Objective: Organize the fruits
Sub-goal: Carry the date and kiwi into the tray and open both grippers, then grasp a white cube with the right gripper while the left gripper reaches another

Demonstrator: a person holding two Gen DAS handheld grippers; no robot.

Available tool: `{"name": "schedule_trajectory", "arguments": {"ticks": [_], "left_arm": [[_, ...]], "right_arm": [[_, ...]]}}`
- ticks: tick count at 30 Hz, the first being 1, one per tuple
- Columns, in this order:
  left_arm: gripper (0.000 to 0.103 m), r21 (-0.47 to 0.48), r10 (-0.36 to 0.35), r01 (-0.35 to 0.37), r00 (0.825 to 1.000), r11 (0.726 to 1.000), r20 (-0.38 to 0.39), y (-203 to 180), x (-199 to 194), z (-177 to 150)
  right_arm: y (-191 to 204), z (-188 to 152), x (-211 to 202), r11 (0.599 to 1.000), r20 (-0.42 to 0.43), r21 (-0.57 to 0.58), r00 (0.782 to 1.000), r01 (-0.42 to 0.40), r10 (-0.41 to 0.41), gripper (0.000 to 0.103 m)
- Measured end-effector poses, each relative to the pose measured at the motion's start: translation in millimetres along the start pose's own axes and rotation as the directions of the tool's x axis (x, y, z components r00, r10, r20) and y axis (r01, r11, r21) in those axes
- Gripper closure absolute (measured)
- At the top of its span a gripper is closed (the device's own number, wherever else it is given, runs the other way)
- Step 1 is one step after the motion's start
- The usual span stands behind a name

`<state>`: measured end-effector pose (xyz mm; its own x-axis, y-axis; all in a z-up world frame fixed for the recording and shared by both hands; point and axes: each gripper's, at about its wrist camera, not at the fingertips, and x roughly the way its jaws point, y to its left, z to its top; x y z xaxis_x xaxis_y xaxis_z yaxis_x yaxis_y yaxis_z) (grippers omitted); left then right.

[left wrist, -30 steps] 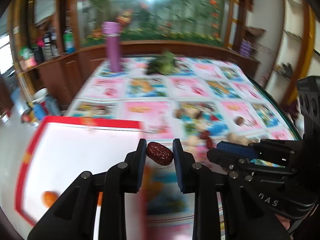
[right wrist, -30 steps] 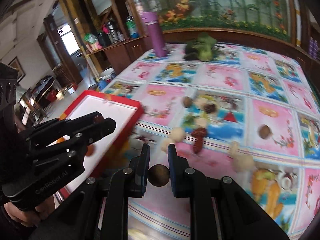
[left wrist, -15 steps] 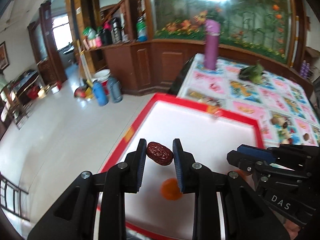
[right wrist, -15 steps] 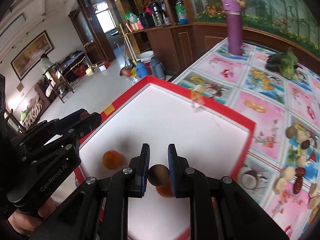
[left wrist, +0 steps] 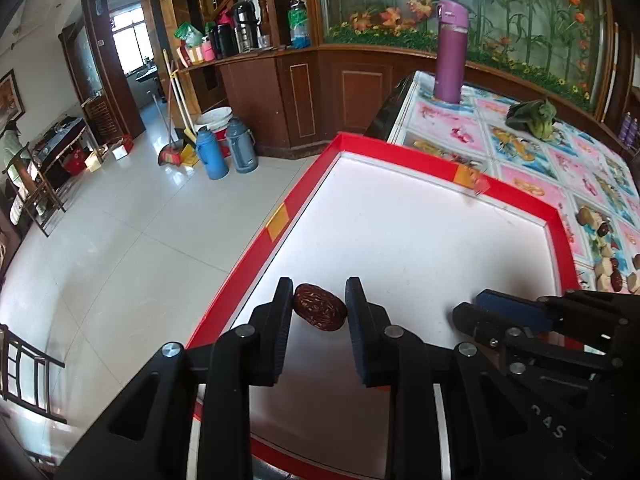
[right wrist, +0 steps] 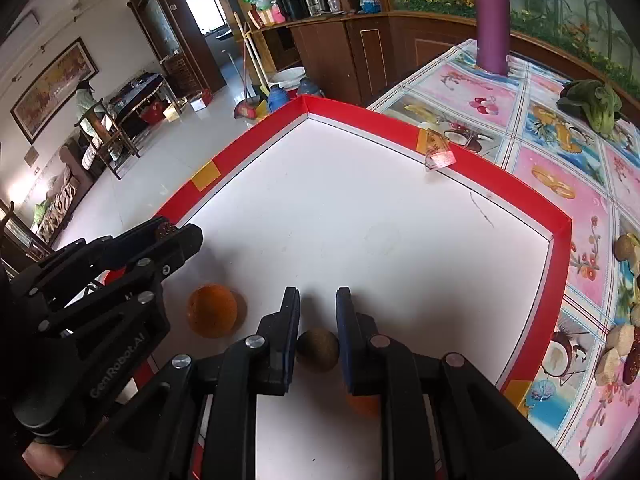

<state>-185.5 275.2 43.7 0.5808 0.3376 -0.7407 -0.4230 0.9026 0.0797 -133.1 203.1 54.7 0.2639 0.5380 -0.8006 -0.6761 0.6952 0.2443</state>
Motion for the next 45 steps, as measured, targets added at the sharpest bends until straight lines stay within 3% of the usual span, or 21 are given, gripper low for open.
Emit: {"name": "schedule_trajectory", "arguments": {"ticks": [4,5,7,11,13,21,32,45], "left_arm": [[0.070,-0.020,0.007,-0.008,0.999,1.000,-0.039,4.2,6.7,-1.5],[0.065,-0.024,0.012,-0.013,0.999,1.000,-0.046,5.0,7.2,-2.3],[0.045,-0.028,0.026,-0.027,0.999,0.999,-0.042,6.9,5.8,-3.7],[0.038,-0.032,0.065,-0.065,0.998,0.997,0.001,9.8,-8.3,-1.0],[0.028,-0.041,0.079,-0.078,0.997,0.996,0.023,12.2,-18.0,2.0],[0.014,-0.048,0.115,-0.110,0.986,0.993,0.123,3.8,-51.8,16.9],[0.009,0.009,0.081,-0.084,0.978,0.996,0.194,-32.0,-80.7,28.5],[0.008,0.063,0.065,-0.082,0.970,0.995,0.233,-66.5,-99.4,34.2]], "right_arm": [[5.2,-2.3,-0.7,1.000,0.003,-0.016,1.000,0.008,-0.008,0.086],[6.7,-2.6,-0.7,1.000,0.005,-0.024,1.000,0.010,-0.010,0.086],[6.3,-2.1,-0.2,1.000,0.004,-0.022,1.000,0.002,-0.002,0.085],[-1.6,-1.5,-9.2,1.000,0.039,0.006,0.999,-0.029,0.029,0.077],[-4.5,-1.7,-18.9,1.000,0.072,0.010,0.997,-0.026,0.025,0.075],[-15.4,-4.6,-71.9,0.999,0.219,0.002,0.975,0.048,-0.047,0.064],[-34.5,-13.2,-127.3,0.996,0.340,0.018,0.936,0.090,-0.091,0.056],[-54.3,-24.4,-146.2,0.996,0.367,0.048,0.926,0.079,-0.091,0.055]]}}
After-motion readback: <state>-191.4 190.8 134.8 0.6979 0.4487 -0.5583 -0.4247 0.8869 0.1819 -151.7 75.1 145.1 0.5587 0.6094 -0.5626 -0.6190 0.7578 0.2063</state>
